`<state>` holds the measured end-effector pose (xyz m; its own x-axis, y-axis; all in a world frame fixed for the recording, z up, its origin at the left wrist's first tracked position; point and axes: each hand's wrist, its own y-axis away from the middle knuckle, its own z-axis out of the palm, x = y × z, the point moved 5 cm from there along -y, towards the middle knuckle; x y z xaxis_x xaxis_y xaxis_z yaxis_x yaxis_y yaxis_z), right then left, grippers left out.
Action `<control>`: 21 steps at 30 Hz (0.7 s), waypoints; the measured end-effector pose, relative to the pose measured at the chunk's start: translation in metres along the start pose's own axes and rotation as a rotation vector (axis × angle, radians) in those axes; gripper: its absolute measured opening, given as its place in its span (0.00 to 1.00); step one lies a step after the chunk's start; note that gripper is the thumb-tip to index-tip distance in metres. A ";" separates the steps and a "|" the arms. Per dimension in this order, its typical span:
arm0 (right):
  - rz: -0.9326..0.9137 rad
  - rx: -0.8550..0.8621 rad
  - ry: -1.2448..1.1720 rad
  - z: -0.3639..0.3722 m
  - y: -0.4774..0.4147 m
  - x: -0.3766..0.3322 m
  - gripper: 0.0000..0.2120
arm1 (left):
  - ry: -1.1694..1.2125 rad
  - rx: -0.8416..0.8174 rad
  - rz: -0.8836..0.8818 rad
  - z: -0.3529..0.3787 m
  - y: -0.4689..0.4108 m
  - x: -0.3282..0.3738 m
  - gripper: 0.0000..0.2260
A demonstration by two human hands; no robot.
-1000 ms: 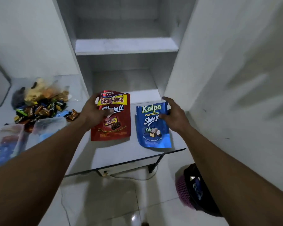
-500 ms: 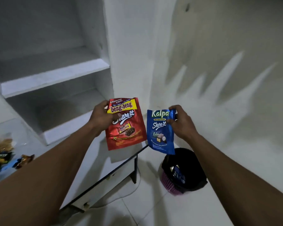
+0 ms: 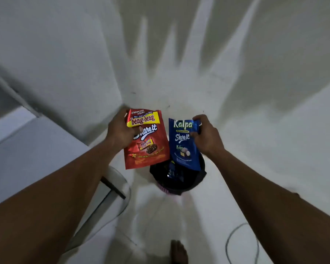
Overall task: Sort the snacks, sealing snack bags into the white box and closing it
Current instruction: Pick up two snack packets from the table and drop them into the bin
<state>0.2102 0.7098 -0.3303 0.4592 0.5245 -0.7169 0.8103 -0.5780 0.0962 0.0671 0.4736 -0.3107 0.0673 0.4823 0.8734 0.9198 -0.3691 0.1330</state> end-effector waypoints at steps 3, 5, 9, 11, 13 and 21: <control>0.071 -0.020 0.014 0.018 -0.024 0.053 0.19 | -0.037 -0.026 -0.031 0.055 -0.027 -0.029 0.23; 0.111 -0.038 0.013 0.037 -0.042 0.091 0.20 | -0.041 -0.039 -0.048 0.088 -0.049 -0.053 0.24; 0.177 -0.070 -0.015 0.081 -0.074 0.156 0.19 | -0.069 -0.054 -0.062 0.140 -0.081 -0.102 0.26; 0.221 -0.082 -0.043 0.105 -0.086 0.188 0.18 | -0.081 -0.059 -0.069 0.164 -0.093 -0.128 0.28; 0.240 -0.096 -0.037 0.127 -0.097 0.216 0.18 | -0.080 -0.062 -0.071 0.186 -0.105 -0.154 0.29; 0.273 -0.143 0.018 0.192 -0.105 0.291 0.25 | -0.073 -0.093 -0.137 0.246 -0.124 -0.240 0.27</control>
<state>0.1891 0.8028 -0.6813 0.6726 0.3733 -0.6389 0.6982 -0.6063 0.3807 0.0321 0.5992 -0.6516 -0.0250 0.5884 0.8082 0.8831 -0.3660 0.2937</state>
